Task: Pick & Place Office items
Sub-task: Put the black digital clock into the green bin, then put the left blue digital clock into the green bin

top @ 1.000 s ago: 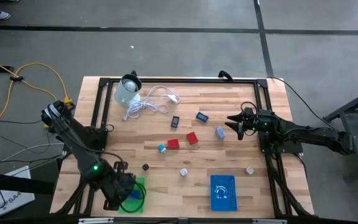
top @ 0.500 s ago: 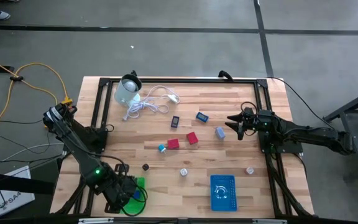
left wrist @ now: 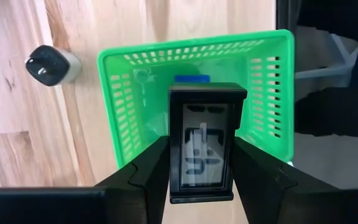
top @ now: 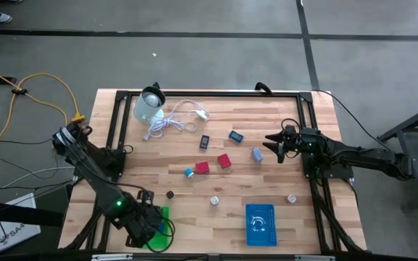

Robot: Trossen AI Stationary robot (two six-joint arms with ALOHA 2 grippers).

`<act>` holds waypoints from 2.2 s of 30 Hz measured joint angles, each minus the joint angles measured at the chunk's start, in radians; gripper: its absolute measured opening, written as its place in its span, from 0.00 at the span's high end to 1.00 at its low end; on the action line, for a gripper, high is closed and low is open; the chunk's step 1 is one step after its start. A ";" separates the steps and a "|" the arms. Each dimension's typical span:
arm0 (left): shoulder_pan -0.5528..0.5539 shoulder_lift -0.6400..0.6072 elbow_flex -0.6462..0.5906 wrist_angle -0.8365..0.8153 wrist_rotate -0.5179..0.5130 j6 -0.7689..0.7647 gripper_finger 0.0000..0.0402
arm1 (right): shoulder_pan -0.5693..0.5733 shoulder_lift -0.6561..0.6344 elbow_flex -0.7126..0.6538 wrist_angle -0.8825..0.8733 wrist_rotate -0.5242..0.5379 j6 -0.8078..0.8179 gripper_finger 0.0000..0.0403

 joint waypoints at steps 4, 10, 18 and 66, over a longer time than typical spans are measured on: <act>0.001 0.025 0.000 -0.002 -0.001 0.000 0.63 | 0.000 0.000 0.000 0.000 0.000 0.000 0.54; 0.001 0.051 -0.017 0.021 -0.002 0.000 0.63 | 0.000 0.000 0.000 0.000 0.000 0.000 0.54; 0.001 0.095 -0.085 0.139 0.002 -0.004 0.63 | 0.000 0.000 0.000 0.000 0.000 0.000 0.54; -0.041 0.185 -0.129 0.320 0.057 -0.060 0.55 | 0.000 0.000 0.000 0.000 0.000 0.000 0.54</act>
